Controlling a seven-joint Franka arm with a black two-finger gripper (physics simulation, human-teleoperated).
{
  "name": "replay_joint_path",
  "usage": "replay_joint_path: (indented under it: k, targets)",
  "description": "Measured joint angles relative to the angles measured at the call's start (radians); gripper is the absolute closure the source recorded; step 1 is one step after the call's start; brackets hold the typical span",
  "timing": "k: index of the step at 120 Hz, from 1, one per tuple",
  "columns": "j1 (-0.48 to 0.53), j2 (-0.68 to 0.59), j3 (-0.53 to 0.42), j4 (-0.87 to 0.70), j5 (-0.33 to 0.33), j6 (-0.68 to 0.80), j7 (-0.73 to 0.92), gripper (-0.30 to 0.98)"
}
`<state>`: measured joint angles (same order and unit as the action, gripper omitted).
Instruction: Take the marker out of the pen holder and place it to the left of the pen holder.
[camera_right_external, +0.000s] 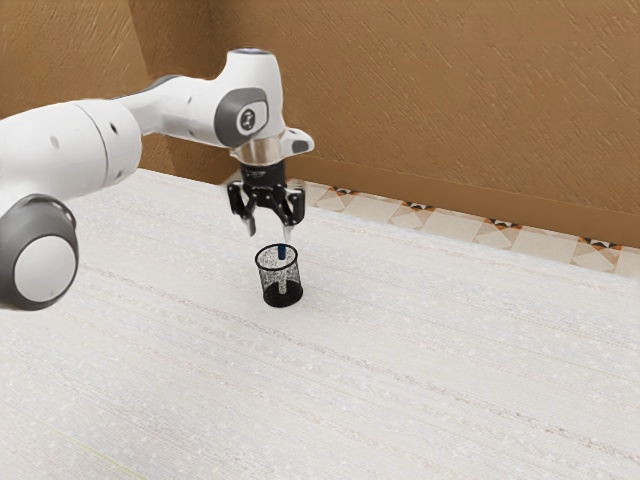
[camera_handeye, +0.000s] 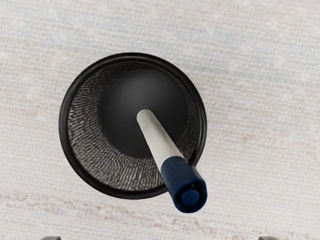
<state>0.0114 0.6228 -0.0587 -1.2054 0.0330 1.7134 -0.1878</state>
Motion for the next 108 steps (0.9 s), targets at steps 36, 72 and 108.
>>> replay_joint_path:
  k: [36, 72, 108]
  targets:
    - [0.001, 0.014, -0.01, -0.048, -0.032, 0.078, -0.003, 0.45]
    - [0.004, 0.045, -0.003, -0.046, -0.025, 0.118, 0.0, 0.58]
    - [0.006, 0.059, -0.001, -0.044, -0.022, 0.156, 0.002, 0.61]
